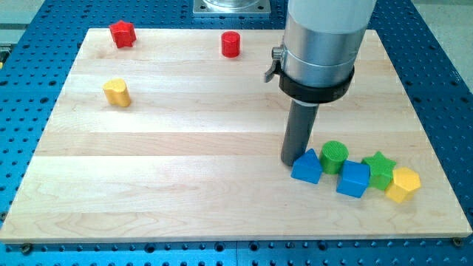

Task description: Move the yellow heart to the left of the triangle

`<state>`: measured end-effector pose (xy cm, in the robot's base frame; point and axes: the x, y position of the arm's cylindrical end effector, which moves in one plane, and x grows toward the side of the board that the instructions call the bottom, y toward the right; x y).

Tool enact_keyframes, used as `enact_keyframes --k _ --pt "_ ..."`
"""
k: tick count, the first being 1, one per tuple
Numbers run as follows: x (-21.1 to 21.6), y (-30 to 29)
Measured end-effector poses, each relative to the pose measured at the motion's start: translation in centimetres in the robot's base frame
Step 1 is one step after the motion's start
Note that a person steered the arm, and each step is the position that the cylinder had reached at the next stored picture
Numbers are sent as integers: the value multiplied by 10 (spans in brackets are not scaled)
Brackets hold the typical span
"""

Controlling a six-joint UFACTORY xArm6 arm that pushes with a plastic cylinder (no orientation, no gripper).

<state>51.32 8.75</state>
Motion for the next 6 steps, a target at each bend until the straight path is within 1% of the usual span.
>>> enact_keyframes --k 1,3,4,5,6 --pt "2 0" --pt "2 -123" --pt "2 -203" --pt "-4 -296" --pt "-52 -356"
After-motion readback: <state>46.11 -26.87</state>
